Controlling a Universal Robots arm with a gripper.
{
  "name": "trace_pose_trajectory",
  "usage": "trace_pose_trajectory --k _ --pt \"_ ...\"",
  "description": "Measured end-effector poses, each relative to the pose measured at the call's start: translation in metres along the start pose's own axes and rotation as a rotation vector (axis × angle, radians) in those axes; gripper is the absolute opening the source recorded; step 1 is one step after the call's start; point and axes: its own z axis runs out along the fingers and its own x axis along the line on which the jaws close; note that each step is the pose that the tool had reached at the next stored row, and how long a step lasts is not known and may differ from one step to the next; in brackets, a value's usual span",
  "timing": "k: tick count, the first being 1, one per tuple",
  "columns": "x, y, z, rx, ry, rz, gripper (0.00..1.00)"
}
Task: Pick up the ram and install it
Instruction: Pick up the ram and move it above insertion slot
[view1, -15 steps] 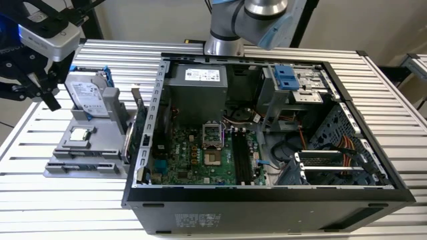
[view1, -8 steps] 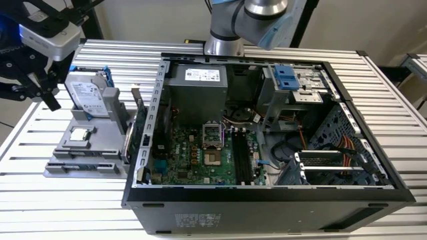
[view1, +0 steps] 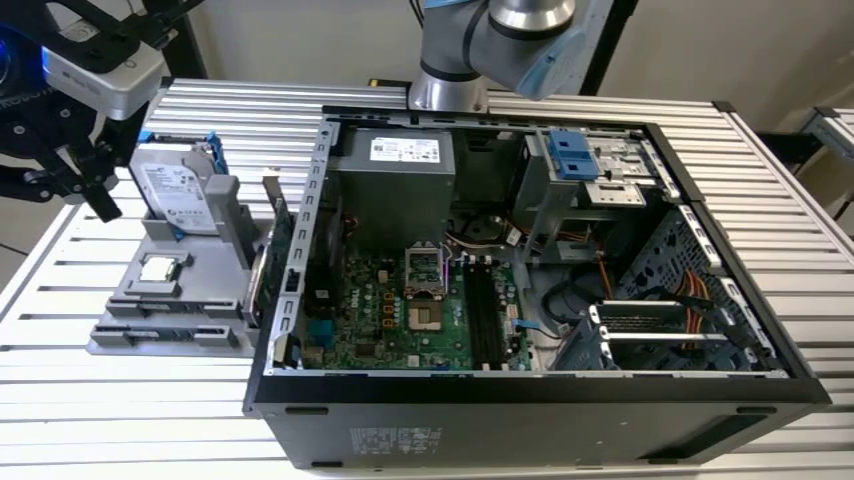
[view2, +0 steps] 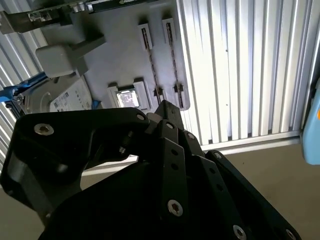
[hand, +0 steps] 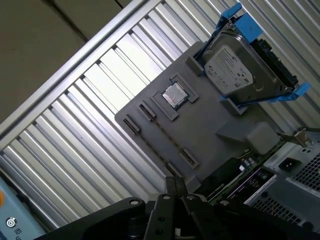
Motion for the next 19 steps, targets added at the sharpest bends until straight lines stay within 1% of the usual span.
trace_pose_trajectory --k 13,19 --pt "0.0000 0.0000 0.0000 0.0000 0.0001 -0.002 0.00" --pt "-0.0003 0.0003 0.0000 -0.0009 0.0011 -0.033 0.00"
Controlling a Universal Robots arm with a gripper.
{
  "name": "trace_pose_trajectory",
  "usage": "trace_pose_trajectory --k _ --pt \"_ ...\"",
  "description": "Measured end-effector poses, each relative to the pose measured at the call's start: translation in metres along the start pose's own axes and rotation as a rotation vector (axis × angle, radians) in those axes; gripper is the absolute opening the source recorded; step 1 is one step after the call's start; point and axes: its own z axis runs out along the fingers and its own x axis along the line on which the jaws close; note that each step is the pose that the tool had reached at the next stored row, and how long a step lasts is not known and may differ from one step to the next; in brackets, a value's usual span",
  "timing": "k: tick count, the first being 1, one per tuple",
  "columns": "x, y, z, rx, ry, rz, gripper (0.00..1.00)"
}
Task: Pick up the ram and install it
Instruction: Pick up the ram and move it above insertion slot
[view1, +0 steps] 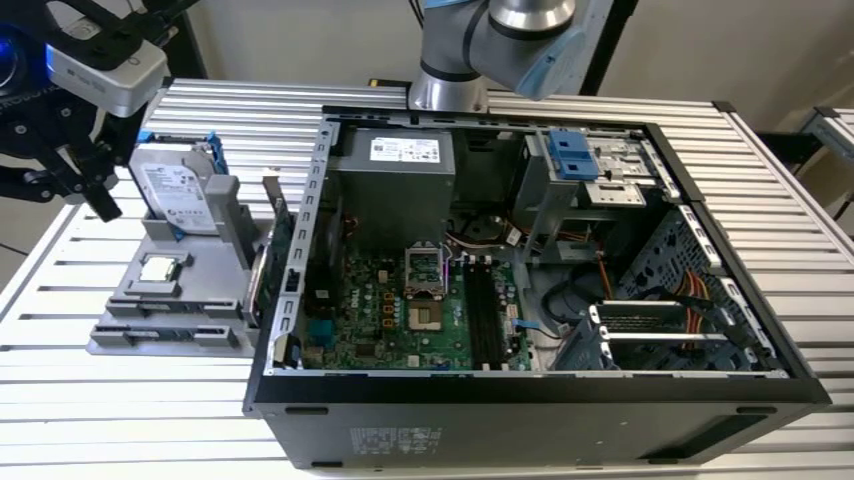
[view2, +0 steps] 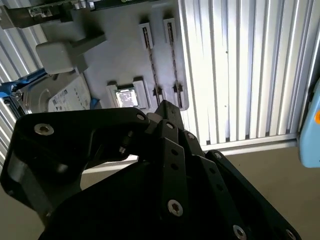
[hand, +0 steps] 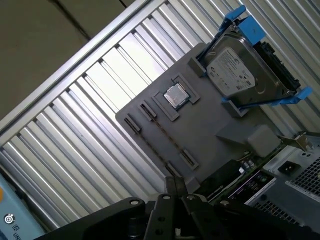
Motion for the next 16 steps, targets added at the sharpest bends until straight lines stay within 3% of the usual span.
trace_pose_trajectory --k 16 --pt "-0.0004 0.0004 0.0000 -0.0019 0.0024 -0.069 0.00"
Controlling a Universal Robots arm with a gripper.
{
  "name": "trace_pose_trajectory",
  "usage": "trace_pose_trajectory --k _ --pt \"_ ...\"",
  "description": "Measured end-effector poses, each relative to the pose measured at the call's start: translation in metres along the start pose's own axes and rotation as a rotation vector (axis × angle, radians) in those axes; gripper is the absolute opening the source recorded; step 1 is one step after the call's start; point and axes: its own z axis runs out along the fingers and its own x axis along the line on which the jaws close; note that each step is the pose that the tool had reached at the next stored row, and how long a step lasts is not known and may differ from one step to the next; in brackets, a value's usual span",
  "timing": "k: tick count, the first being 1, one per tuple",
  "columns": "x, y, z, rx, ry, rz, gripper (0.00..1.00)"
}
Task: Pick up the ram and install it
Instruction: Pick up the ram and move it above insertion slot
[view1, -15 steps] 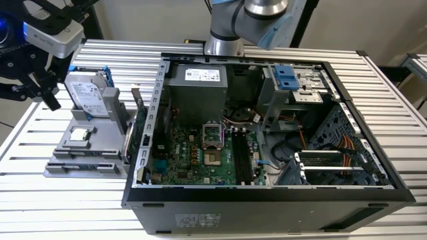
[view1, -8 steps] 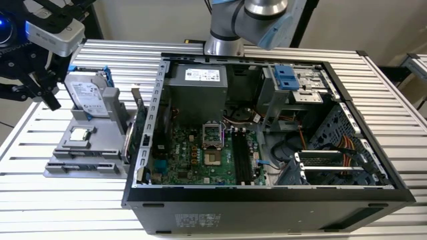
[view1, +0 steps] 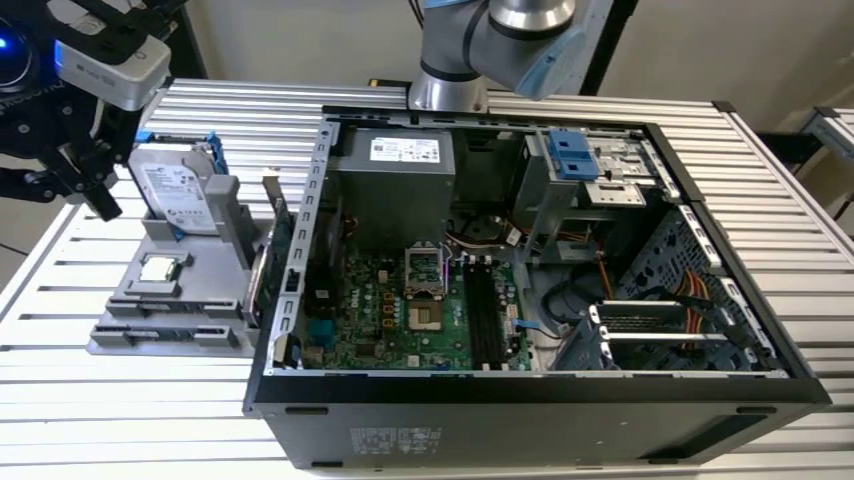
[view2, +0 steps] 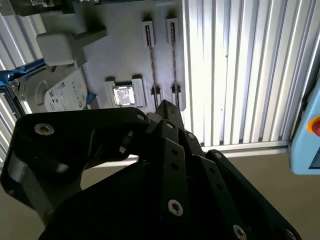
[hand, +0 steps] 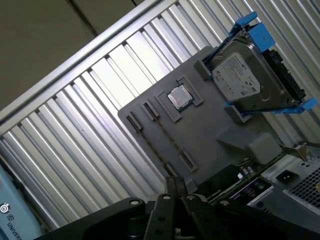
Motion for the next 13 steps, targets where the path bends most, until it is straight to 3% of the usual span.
trace_pose_trajectory --k 13 --pt "-0.0014 0.0010 0.0000 -0.0009 0.0011 -0.031 0.00"
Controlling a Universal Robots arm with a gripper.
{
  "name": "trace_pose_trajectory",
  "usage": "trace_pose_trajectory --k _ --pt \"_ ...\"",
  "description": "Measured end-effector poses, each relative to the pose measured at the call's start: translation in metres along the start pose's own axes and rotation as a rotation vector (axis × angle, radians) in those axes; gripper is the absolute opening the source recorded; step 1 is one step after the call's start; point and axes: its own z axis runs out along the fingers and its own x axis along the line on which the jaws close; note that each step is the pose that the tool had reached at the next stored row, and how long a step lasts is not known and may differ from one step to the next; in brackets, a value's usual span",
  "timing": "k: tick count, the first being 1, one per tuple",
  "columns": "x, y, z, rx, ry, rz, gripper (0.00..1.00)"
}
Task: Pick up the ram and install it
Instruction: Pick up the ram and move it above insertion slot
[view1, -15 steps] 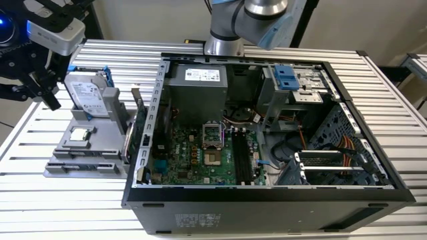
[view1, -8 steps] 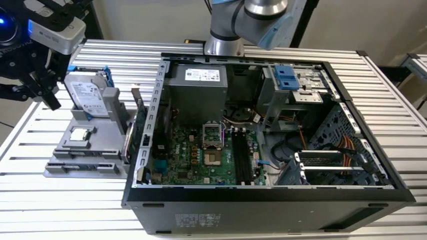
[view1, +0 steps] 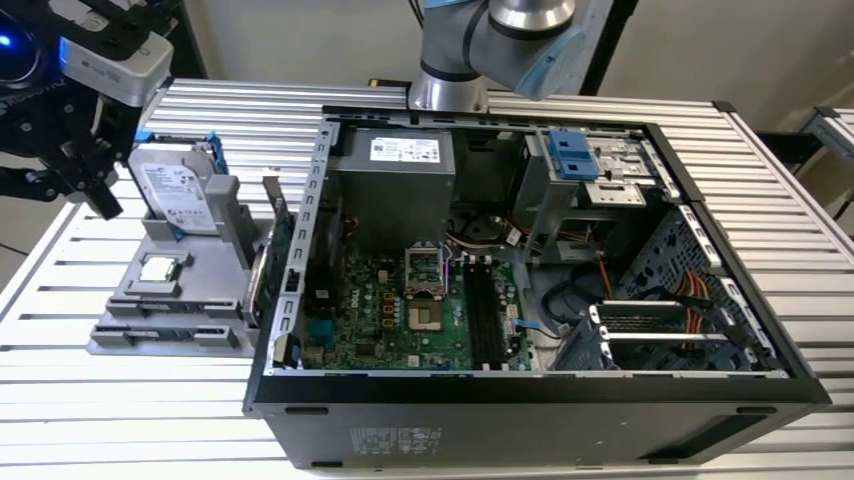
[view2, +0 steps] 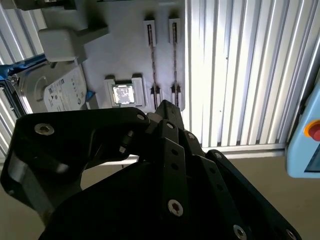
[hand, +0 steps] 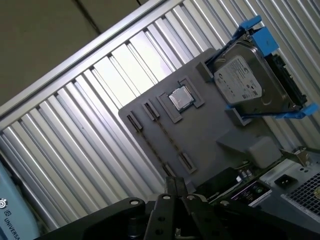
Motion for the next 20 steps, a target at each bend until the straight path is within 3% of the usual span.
trace_pose_trajectory --k 20 --pt "-0.0059 0.0044 0.0004 -0.0008 0.0010 -0.030 0.00"
